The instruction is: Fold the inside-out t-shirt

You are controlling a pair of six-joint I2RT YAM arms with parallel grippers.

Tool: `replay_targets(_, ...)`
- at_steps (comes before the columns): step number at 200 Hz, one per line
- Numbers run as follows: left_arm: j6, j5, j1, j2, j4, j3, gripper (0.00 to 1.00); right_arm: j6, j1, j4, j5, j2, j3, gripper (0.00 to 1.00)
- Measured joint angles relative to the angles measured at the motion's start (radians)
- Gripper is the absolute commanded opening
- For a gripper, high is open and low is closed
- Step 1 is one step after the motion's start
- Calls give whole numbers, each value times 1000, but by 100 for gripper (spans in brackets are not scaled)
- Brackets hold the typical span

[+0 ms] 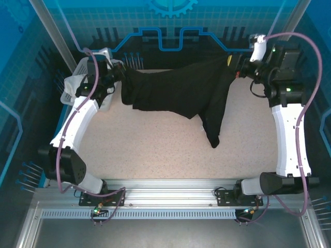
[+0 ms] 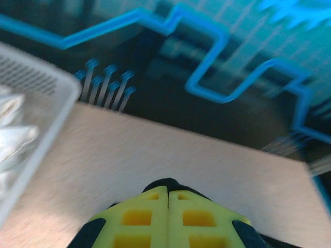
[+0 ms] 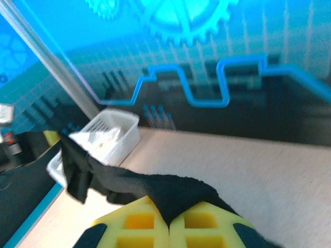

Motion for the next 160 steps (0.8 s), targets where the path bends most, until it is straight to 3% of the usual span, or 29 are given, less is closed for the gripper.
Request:
replay_targets(45, -51, 156, -70, 106, 17, 324, 0, -73, 26, -9, 102, 46, 236, 0)
replay_targets(68, -68, 170, -40, 157, 16, 369, 0, -124, 152, 5, 129, 22, 226, 0)
replay_targets(89, -84, 161, 42, 221, 5, 369, 0, -162, 291, 42, 132, -16, 119, 0)
replay_targets(106, -80, 138, 108, 295, -20, 369, 33, -170, 400, 80, 129, -25, 1, 0)
replay_targets(119, -72, 115, 146, 353, -51, 367, 50, -169, 472, 96, 124, 13, -57, 0)
replay_targets(141, -57, 63, 180, 385, -98, 280, 62, -153, 571, 130, 105, 157, -112, 0)
replay_targets(160, -43, 26, 183, 311, -93, 73, 67, -121, 652, 159, 72, 344, -130, 0)
